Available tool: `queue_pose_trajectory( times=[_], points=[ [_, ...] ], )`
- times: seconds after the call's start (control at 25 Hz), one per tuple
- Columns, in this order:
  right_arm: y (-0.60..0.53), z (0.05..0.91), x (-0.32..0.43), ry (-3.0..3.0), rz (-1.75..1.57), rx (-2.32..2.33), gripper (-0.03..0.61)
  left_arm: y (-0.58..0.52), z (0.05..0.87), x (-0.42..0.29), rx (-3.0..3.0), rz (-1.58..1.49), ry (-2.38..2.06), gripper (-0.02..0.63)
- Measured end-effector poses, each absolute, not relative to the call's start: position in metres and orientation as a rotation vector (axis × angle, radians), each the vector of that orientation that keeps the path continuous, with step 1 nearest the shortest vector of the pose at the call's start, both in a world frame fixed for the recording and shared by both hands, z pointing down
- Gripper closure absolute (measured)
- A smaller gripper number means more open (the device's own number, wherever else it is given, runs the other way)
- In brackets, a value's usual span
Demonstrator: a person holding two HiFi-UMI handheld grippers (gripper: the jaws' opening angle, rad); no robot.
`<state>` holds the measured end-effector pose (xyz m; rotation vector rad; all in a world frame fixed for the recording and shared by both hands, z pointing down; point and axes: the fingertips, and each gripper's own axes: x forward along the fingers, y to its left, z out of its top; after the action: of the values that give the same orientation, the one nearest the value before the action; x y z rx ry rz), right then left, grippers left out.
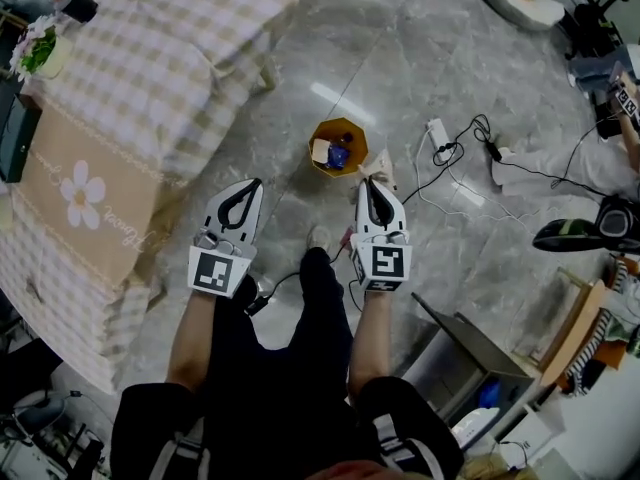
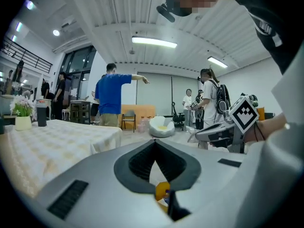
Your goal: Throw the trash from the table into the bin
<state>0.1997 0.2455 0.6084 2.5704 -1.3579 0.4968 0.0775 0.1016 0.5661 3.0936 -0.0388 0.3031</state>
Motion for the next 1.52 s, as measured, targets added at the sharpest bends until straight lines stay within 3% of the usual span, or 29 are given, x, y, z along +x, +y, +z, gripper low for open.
queue_pose_trajectory(
  times=[0.8, 1.16, 1.24, 1.4, 1.52],
  points=[
    [0.243, 0.932, 0.272, -1.385, 0.691, 2.512, 0.566, 0.096, 0.841, 0.143, 3.081, 0.413, -0.058, 0.611],
    [0.238, 1.016, 0.279, -1.393, 0.752, 2.491, 0.562, 0.104, 0.91, 0.154, 3.063, 0.42, -0.05, 0.611],
    [0.238, 1.018, 0.28, -1.387, 0.755, 2.504, 0.534, 0.105, 0.91, 0.153, 3.059, 0.419, -0.045, 0.611],
    [0.237, 1.001, 0.278, -1.391, 0.748, 2.537, 0.391, 0.103, 0.902, 0.146, 3.04, 0.44, -0.053, 0.611],
    [0.237, 0.973, 0.273, -1.389, 0.726, 2.541, 0.383, 0.1, 0.882, 0.141, 3.041, 0.432, -0.053, 0.611]
  ],
)
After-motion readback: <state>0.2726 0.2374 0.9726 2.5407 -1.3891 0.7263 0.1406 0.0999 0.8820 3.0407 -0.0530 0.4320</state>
